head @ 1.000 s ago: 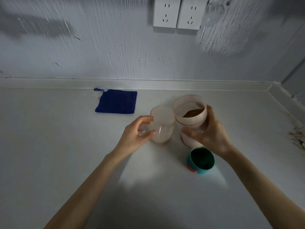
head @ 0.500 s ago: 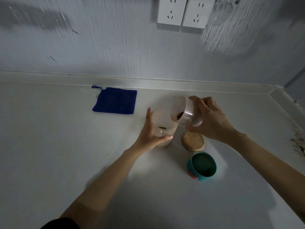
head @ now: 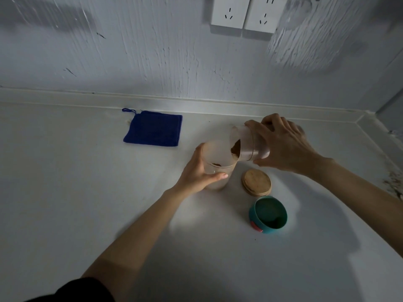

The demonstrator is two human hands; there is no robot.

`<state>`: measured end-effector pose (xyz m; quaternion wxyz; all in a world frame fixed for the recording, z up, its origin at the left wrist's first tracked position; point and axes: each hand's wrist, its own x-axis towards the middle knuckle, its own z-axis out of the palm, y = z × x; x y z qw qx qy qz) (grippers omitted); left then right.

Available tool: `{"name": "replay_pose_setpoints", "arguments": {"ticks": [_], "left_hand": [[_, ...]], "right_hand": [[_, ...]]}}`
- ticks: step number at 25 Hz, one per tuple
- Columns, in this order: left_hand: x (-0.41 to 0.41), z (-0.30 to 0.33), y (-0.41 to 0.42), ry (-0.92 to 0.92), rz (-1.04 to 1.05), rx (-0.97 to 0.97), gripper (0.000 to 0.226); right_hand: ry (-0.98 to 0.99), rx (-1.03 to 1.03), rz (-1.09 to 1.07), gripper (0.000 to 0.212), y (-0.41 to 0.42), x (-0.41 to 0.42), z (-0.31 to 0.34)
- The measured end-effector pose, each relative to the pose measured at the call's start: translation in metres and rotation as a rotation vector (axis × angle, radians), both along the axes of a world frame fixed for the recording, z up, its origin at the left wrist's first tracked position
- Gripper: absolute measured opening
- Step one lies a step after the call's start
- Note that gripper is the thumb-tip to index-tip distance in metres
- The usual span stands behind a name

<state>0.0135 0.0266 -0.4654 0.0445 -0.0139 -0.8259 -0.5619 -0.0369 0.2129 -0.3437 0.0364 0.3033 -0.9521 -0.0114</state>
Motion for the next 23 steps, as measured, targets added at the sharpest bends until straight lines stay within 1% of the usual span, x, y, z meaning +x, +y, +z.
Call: {"name": "replay_pose_setpoints", "arguments": {"ticks": [6, 9, 23], "left_hand": [[0.0014, 0.0029, 0.0001, 0.007, 0.034, -0.062, 0.088], [0.0017, 0.0031, -0.0006, -0.004, 0.027, -0.06, 0.088], [0.0009, 0.0035, -0.0002, -0.031, 0.026, -0.092, 0.091]], "right_hand": [[0.013, 0.047, 0.036, 0.084, -0.0032, 0.0002, 0.0054], [0.026, 0.064, 0.042, 0.084, -0.0036, -0.0004, 0.0076], [0.136, 0.032, 0.174, 0.08, -0.0031, -0.0081, 0.0002]]}}
